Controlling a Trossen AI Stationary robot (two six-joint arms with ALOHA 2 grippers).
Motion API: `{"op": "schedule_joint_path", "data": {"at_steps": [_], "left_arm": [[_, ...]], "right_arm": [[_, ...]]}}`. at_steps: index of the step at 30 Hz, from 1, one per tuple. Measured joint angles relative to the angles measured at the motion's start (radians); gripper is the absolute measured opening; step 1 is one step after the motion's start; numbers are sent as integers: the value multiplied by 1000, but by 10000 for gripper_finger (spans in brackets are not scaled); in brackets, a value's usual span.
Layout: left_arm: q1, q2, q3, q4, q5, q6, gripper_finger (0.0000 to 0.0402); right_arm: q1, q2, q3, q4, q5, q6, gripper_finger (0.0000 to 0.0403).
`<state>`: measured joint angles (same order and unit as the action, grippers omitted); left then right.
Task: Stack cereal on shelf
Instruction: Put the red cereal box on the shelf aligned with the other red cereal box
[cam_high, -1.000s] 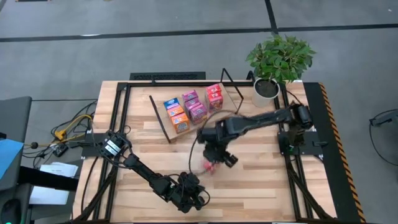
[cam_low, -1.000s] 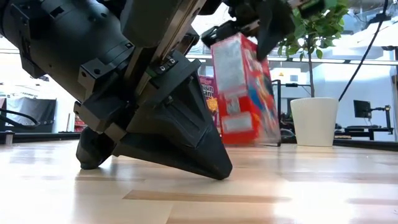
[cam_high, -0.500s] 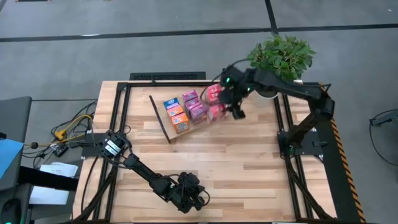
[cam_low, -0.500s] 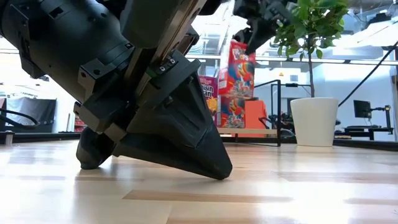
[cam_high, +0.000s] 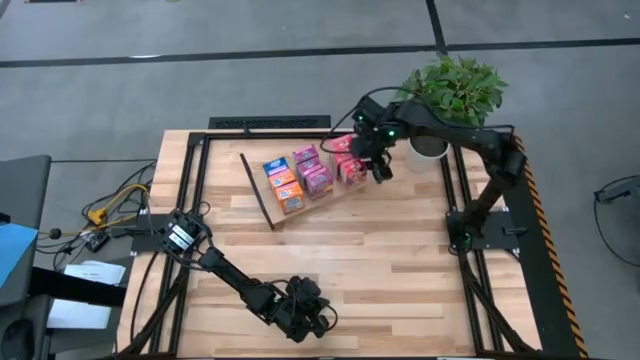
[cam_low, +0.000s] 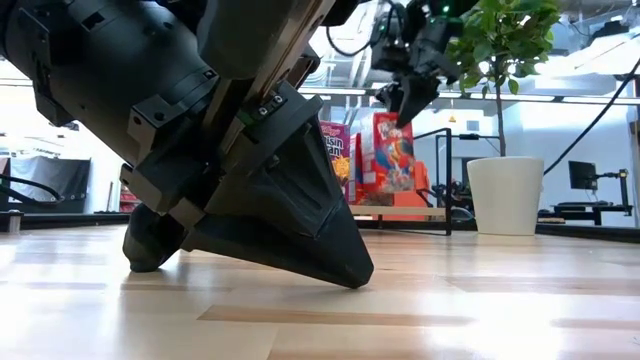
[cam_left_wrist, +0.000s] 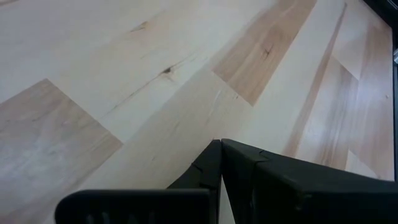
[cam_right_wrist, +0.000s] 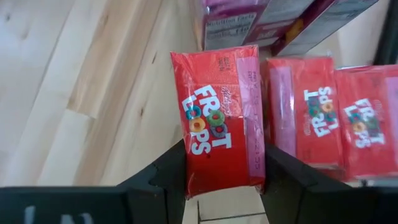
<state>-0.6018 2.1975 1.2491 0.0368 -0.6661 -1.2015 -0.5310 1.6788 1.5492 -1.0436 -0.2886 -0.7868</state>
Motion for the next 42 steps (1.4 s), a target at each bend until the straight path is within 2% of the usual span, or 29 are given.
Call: {"op": "schedule_joint_path", "data": {"at_steps": [6, 15, 26, 33, 38, 42], "left_arm": [[0, 0, 0, -1, -1, 0, 0], [0, 0, 0, -3, -1, 0, 0], [0, 0, 0, -3, 1, 0, 0], [0, 0, 0, -1, 3, 0, 0], [0, 0, 0, 2, 3, 2, 0], [0, 0, 0, 3, 3, 2, 0]], "right_arm": [[0, 44, 0, 4, 5, -7, 188], [-2, 44, 0, 16, 38, -9, 187], [-2, 44, 0, 35, 60, -7, 238], [-1, 44, 0, 35, 64, 0, 240], [-1, 43, 0, 26, 126, 0, 240], [-1, 33, 0, 26, 131, 0, 240]]}}
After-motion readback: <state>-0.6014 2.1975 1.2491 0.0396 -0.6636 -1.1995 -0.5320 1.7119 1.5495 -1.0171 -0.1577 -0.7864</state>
